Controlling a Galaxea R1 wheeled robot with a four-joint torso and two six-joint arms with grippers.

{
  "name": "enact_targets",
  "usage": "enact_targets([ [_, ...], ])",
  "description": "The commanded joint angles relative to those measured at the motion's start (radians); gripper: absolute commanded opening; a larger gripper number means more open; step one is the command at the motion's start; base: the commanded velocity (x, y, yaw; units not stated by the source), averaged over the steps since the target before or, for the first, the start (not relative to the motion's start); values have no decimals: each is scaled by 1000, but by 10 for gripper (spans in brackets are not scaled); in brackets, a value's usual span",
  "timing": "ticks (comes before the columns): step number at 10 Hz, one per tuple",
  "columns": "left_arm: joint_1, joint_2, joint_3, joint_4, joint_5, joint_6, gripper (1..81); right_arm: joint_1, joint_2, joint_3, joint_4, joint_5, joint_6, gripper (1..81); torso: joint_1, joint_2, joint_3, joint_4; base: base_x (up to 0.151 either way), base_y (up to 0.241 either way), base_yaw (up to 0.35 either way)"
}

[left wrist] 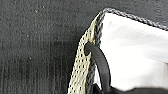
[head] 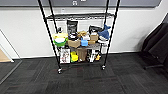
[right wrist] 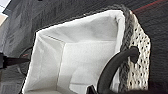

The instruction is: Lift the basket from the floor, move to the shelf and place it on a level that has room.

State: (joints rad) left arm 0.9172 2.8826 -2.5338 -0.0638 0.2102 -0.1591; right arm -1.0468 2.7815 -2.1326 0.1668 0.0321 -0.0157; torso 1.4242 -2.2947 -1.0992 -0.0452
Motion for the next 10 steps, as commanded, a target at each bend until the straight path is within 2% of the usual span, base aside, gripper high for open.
enact_targets([
  [1, -110, -123, 208, -59, 54, -10, 10, 96, -7, 48, 2, -35, 3, 10, -62, 97, 0, 0, 0, 0, 0],
  [3, -110, -162, 269, -59, 54, -10, 10, 99, -9, 48, 2, -29, 3, 10, -106, 166, 0, 53, 0, 0, 0],
  [4, -110, -170, 277, -60, 52, -11, 10, 104, -11, 48, 2, -29, 5, 10, -127, 200, 0, 13, 0, 0, 0],
  [6, -110, -173, 277, -73, 51, -11, 10, 122, -17, 47, 2, -37, 16, 10, -168, 264, 0, 39, 0, 0, 0],
  [10, -113, -153, 273, -79, 51, -11, 10, 139, -44, 60, 0, -38, 16, 10, -252, 397, -1, 42, 0, 0, 0],
])
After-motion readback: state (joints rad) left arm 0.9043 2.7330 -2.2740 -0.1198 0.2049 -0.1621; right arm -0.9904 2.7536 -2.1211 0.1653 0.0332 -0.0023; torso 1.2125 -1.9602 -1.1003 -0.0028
